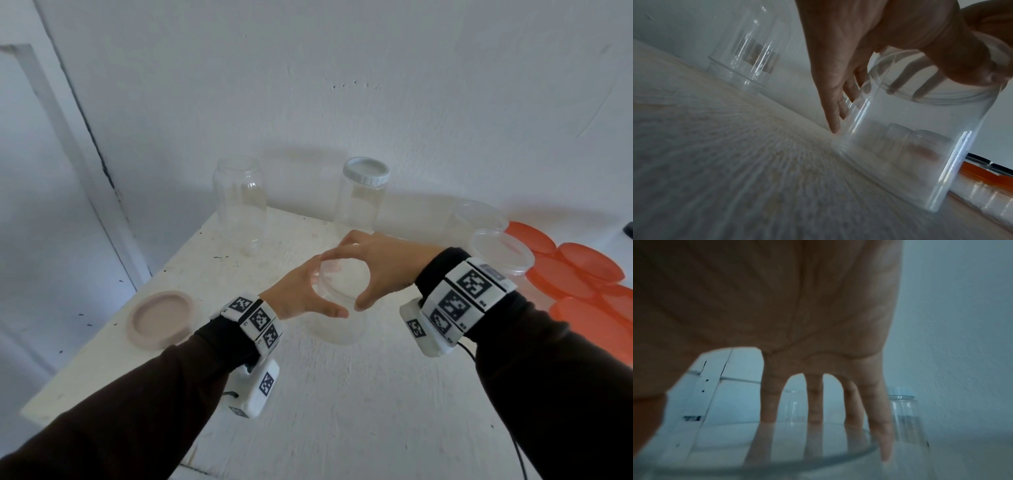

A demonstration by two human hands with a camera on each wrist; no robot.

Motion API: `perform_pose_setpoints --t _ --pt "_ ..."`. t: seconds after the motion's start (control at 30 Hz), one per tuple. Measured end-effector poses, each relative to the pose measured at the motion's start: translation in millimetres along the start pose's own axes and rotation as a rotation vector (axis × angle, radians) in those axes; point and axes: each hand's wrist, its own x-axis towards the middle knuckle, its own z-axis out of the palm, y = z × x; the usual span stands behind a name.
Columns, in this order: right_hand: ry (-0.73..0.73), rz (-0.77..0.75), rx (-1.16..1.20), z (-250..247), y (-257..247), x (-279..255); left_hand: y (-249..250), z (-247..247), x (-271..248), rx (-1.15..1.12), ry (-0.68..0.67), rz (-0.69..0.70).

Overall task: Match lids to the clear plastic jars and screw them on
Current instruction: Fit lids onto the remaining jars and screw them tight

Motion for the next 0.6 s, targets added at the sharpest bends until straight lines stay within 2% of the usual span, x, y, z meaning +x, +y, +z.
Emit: perform_pose_setpoints --t 0.17,0.3,0.6 --pt "0.024 0.045 -0.08 -2 -4 3 1 -1 0 0.043 -0.006 0.008" --pt "-0.025 0.002 -0.009 -5 -1 -1 0 -1 0 0.04 -0.02 0.006" --pt "0.171 0.039 -0.031 9 -3 2 -3 1 2 0.038 0.016 -0.01"
